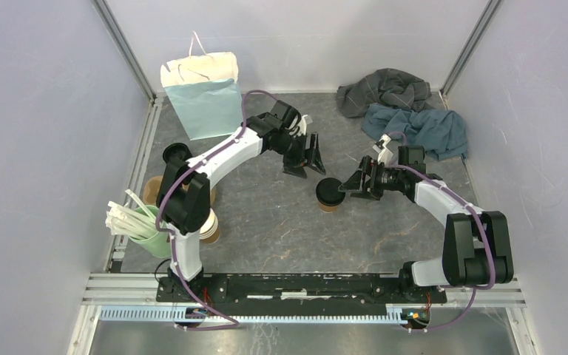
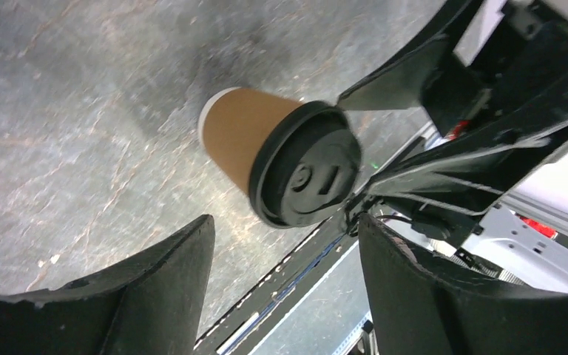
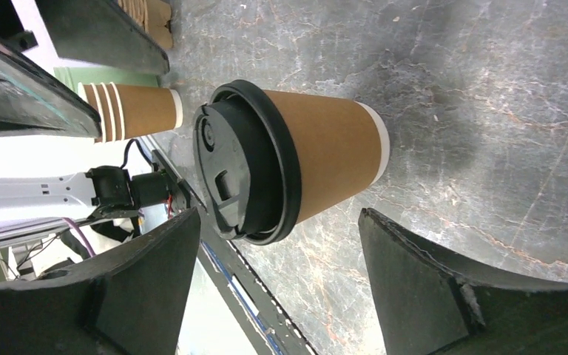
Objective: Pack the takeout coffee
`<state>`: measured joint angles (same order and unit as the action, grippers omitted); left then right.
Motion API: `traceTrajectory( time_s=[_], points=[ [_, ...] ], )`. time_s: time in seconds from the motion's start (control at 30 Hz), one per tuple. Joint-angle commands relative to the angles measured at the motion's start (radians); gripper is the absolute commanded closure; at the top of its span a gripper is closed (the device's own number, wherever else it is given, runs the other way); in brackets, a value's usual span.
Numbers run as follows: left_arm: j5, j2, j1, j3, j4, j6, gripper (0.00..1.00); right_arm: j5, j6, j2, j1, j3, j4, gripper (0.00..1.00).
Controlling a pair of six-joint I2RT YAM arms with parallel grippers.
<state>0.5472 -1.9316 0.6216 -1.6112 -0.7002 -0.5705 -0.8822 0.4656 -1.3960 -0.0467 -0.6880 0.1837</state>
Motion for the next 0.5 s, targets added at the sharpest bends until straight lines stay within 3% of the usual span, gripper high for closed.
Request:
traceTrajectory(
  time_s=[0.0,0.17,0.47],
  points=[
    [0.089,-0.056,0.003,-0.091,0.062,0.069,0.21,-0.035,0.019,0.039,-0.029,0.018,-0.043,0.13],
    [0.142,-0.139,0.004,-0.144,0.072,0.101,0.21,-0.024,0.056,0.05,-0.065,0.065,-0.104,0.05],
    [0.194,-0.207,0.013,-0.178,0.085,0.106,0.22,-0.038,0.096,0.041,-0.07,0.134,-0.176,0.05]
  ],
)
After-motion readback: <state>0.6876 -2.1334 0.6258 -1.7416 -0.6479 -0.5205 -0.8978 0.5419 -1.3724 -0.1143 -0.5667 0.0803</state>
